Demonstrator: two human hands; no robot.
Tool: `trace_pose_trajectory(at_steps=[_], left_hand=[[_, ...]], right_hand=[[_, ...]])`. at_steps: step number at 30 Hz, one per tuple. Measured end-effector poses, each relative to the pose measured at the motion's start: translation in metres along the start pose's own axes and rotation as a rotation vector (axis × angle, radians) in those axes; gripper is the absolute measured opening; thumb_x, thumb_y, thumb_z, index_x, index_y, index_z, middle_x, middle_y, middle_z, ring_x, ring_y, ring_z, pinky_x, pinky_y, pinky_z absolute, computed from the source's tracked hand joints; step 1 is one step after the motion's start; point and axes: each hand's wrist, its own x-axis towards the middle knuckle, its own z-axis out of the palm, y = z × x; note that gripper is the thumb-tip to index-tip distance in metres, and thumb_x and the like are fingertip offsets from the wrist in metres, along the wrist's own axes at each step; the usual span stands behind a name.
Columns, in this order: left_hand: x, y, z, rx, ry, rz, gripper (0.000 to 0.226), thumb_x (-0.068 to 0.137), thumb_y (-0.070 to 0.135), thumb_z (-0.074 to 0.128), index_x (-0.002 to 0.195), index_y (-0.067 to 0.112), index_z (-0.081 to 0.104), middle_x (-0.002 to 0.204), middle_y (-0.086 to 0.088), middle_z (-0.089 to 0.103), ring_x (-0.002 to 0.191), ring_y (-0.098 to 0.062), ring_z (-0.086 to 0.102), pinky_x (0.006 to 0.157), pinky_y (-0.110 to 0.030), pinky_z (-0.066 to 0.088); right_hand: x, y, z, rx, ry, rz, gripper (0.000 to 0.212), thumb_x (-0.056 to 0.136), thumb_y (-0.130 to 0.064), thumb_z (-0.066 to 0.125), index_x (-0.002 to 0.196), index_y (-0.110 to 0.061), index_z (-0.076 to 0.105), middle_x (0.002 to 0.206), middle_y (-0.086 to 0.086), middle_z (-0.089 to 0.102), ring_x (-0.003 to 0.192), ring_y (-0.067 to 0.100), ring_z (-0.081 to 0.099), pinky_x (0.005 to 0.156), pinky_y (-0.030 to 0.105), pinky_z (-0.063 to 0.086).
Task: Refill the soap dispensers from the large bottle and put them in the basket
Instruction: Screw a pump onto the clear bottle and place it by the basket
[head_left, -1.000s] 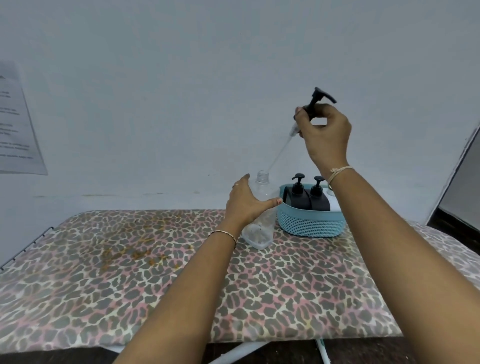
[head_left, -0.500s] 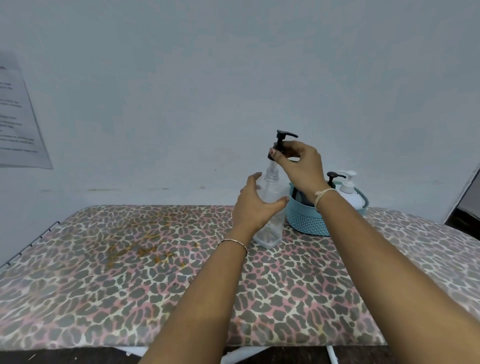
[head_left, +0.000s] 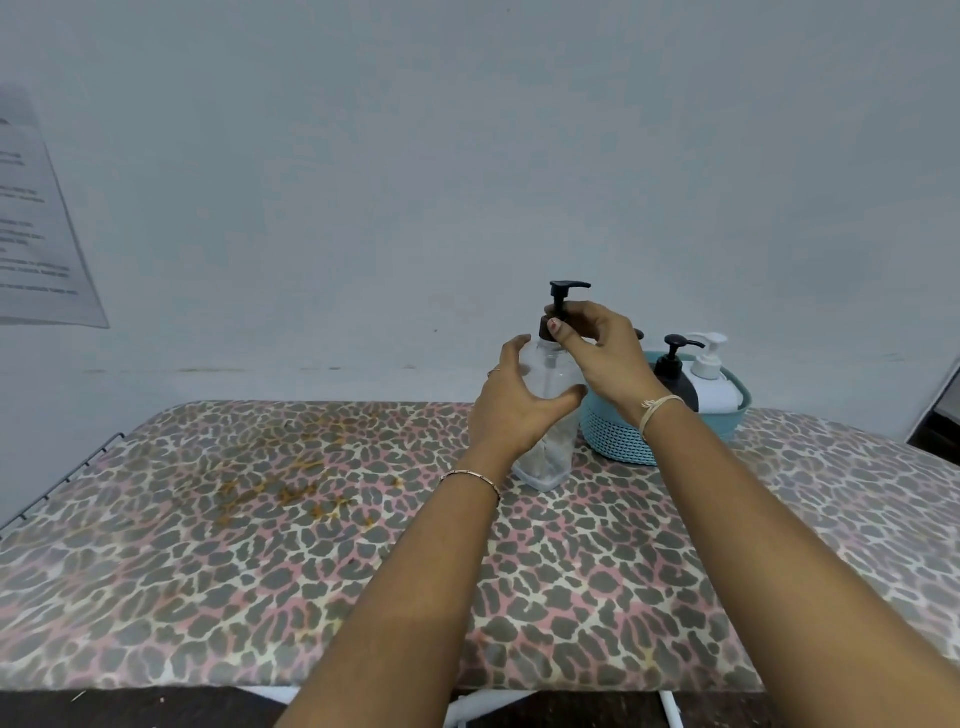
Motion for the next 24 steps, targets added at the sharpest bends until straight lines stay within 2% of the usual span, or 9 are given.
trace_pose_trajectory(at_steps=[3, 7, 11, 13, 16, 18, 21, 24], left_hand=[[0.000, 0.000, 0.000, -0.007, -0.002, 0.002, 0.086, 0.066, 0.059, 0.073, 0.136, 0.039, 0.028, 0.124, 0.004, 0.055, 0.110, -0.015, 0.055, 0.083, -0.036, 0.051], [0.000, -0.003, 0.000, 0.003, -0.013, 0.012, 0.092, 0.064, 0.057, 0.077, 0.138, 0.037, 0.027, 0.126, 0.003, 0.054, 0.111, -0.015, 0.055, 0.083, -0.037, 0.052], [0.001, -0.004, 0.000, -0.018, -0.025, 0.013, 0.092, 0.064, 0.052, 0.080, 0.138, 0.037, 0.027, 0.126, 0.001, 0.053, 0.110, -0.017, 0.056, 0.084, -0.037, 0.052], [0.002, -0.005, -0.001, -0.025, -0.023, 0.014, 0.091, 0.064, 0.051, 0.080, 0.138, 0.037, 0.028, 0.125, 0.001, 0.054, 0.108, -0.017, 0.056, 0.084, -0.036, 0.051], [0.002, -0.006, 0.000, -0.023, -0.020, 0.018, 0.090, 0.064, 0.050, 0.080, 0.137, 0.037, 0.029, 0.124, 0.002, 0.054, 0.108, -0.017, 0.056, 0.083, -0.035, 0.051], [0.002, -0.006, 0.000, -0.027, -0.020, 0.020, 0.090, 0.064, 0.050, 0.080, 0.137, 0.037, 0.029, 0.124, 0.002, 0.054, 0.108, -0.017, 0.055, 0.084, -0.036, 0.051], [0.002, -0.006, 0.000, -0.029, -0.024, 0.013, 0.090, 0.064, 0.050, 0.080, 0.137, 0.038, 0.028, 0.123, 0.003, 0.054, 0.107, -0.016, 0.056, 0.084, -0.037, 0.051], [0.004, -0.006, 0.000, -0.031, -0.026, 0.010, 0.091, 0.064, 0.050, 0.081, 0.137, 0.037, 0.028, 0.123, 0.003, 0.054, 0.108, -0.016, 0.056, 0.083, -0.035, 0.051]], right_hand=[[0.001, 0.001, 0.004, 0.014, 0.052, 0.018, 0.015, 0.088, -0.019, 0.071, 0.101, -0.016, 0.064, 0.101, 0.002, 0.071, 0.098, 0.014, 0.068, 0.094, 0.032, 0.052], [-0.002, 0.002, 0.016, 0.007, 0.178, 0.010, 0.021, 0.082, -0.026, 0.077, 0.088, -0.027, 0.057, 0.095, -0.006, 0.071, 0.094, 0.008, 0.067, 0.086, 0.024, 0.051], [-0.009, 0.004, 0.022, 0.105, 0.206, 0.036, 0.014, 0.088, -0.030, 0.070, 0.094, -0.026, 0.058, 0.098, -0.004, 0.071, 0.097, 0.008, 0.067, 0.088, 0.025, 0.051], [-0.012, 0.005, 0.022, 0.151, 0.189, 0.045, 0.008, 0.094, -0.025, 0.062, 0.101, -0.023, 0.059, 0.102, -0.002, 0.070, 0.096, 0.005, 0.067, 0.085, 0.018, 0.050], [-0.014, 0.006, 0.021, 0.147, 0.158, 0.044, 0.013, 0.099, -0.020, 0.054, 0.111, -0.023, 0.057, 0.105, -0.006, 0.068, 0.098, 0.002, 0.065, 0.084, 0.012, 0.047], [-0.014, 0.006, 0.021, 0.129, 0.131, 0.050, 0.019, 0.100, -0.022, 0.052, 0.118, -0.023, 0.057, 0.107, -0.009, 0.066, 0.101, 0.002, 0.063, 0.088, 0.014, 0.046], [-0.011, 0.005, 0.022, 0.093, 0.105, 0.056, 0.031, 0.101, -0.026, 0.049, 0.130, -0.017, 0.056, 0.116, -0.005, 0.064, 0.105, 0.006, 0.060, 0.094, 0.017, 0.044], [-0.010, 0.005, 0.024, 0.109, 0.106, 0.065, 0.029, 0.103, -0.023, 0.045, 0.127, -0.013, 0.055, 0.113, -0.005, 0.063, 0.101, 0.004, 0.059, 0.088, 0.012, 0.043]])
